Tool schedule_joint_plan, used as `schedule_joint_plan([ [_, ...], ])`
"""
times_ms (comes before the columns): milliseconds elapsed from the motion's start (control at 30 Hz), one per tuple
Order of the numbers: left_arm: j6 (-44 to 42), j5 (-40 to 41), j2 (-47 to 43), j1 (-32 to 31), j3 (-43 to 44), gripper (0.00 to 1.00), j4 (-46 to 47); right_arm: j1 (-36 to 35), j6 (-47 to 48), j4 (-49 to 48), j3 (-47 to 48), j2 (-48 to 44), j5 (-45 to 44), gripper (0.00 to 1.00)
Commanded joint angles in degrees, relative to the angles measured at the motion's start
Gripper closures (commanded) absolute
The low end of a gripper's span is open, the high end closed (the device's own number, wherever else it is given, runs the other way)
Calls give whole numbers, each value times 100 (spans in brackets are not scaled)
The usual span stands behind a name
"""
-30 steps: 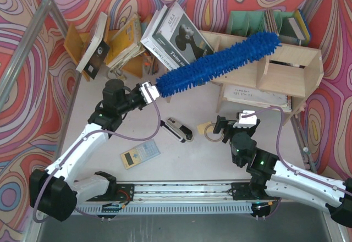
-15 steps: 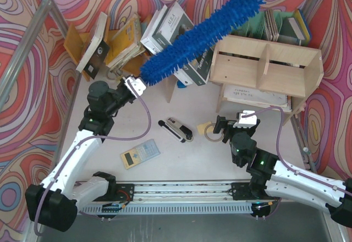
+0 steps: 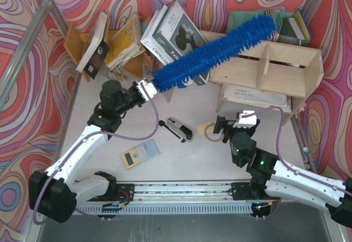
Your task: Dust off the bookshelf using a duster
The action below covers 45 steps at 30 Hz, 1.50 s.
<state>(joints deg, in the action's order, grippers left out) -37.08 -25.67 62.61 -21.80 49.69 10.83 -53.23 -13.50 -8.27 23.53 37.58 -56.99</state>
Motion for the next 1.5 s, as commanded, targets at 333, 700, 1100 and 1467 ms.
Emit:
schedule_joint_plan([
  [333, -314, 276, 190, -538, -140, 100, 128, 19, -13, -10, 160, -19, -93, 2],
  [700, 37, 249, -335, 195, 22, 100, 458, 17, -4, -16, 170, 48, -93, 1],
  [1100, 154, -72, -334, 399, -15, 100, 447, 20, -3, -8, 170, 57, -110, 1],
  [1467, -397, 199, 300, -579, -279, 100, 23, 21, -72, 79, 139, -170, -119, 1],
])
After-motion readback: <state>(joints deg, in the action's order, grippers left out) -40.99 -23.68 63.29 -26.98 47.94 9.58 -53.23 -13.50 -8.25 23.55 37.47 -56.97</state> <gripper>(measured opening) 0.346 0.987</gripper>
